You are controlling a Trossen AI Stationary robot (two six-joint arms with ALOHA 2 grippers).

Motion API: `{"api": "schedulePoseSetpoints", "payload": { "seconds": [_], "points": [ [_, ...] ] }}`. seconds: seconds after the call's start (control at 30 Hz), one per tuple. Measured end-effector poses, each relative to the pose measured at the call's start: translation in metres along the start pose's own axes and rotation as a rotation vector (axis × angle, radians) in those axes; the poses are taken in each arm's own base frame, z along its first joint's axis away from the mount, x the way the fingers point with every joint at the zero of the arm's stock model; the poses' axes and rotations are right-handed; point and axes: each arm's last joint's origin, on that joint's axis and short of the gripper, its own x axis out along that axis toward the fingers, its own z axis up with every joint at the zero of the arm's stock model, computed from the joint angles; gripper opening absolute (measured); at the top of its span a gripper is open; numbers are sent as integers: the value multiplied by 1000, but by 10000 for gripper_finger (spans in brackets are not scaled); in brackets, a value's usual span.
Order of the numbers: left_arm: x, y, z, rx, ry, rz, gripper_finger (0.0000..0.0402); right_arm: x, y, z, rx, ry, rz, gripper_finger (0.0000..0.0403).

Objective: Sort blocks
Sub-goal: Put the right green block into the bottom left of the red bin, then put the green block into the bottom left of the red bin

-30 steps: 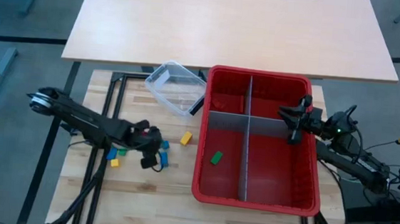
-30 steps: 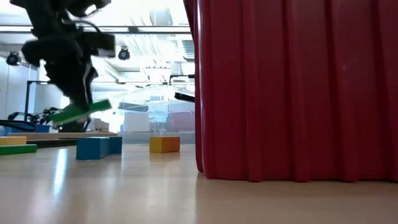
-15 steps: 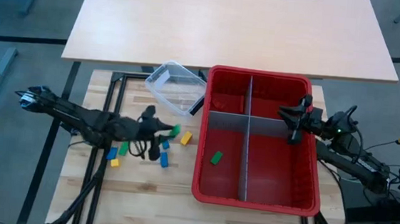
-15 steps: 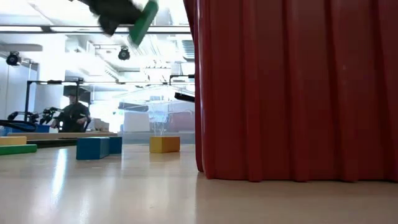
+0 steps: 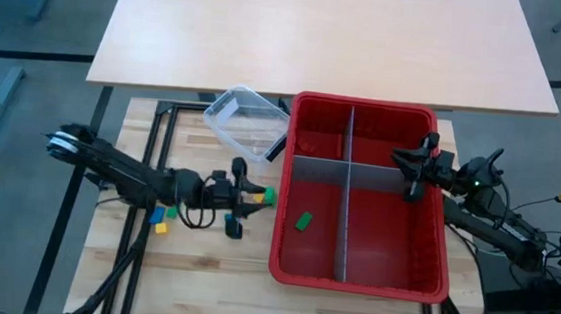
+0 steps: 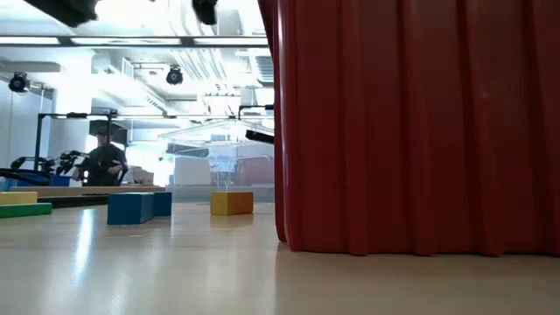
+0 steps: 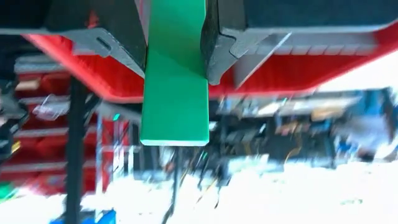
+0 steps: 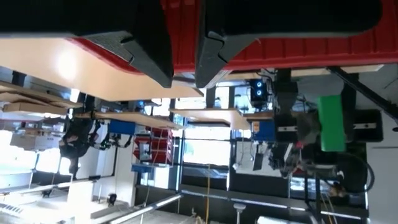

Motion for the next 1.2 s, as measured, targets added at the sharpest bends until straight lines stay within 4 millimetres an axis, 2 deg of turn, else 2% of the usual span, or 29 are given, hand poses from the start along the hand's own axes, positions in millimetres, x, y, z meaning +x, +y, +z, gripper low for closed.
{"api": "schedulePoseSetpoints", "payload": {
  "seconds": [0.07, 0.23, 0.37, 0.5, 0.7, 0.8, 0.93, 1.07, 1.2],
  "points": [
    [9, -1, -5, 4, -27, -22, 95, 0, 0, 0, 0, -3, 0, 49],
    [32, -1, -25, -18, 39, -13, 95, 0, 0, 2, -3, -24, -1, 58],
    [48, -3, -32, -22, 49, -27, 105, 0, 0, 3, -4, -29, -1, 65],
    [62, -1, -39, -58, 118, -15, 139, 0, 0, 3, 12, -28, -1, 66],
    [73, 4, -44, -78, 241, 9, 218, 0, 0, 3, 12, -28, -1, 54],
    [71, 5, -43, -44, 278, 4, 252, 0, 0, 3, 12, -26, -1, 49],
    [59, 9, -22, -14, 329, 3, 273, 0, 0, 2, 13, -21, -1, 50],
    [36, 16, 9, 13, 394, 62, 274, 0, 0, 0, 29, -13, 0, 59],
    [3, 22, 38, -11, 468, 158, 274, 1, 0, -5, 59, 1, 16, 67]
  ]
}}
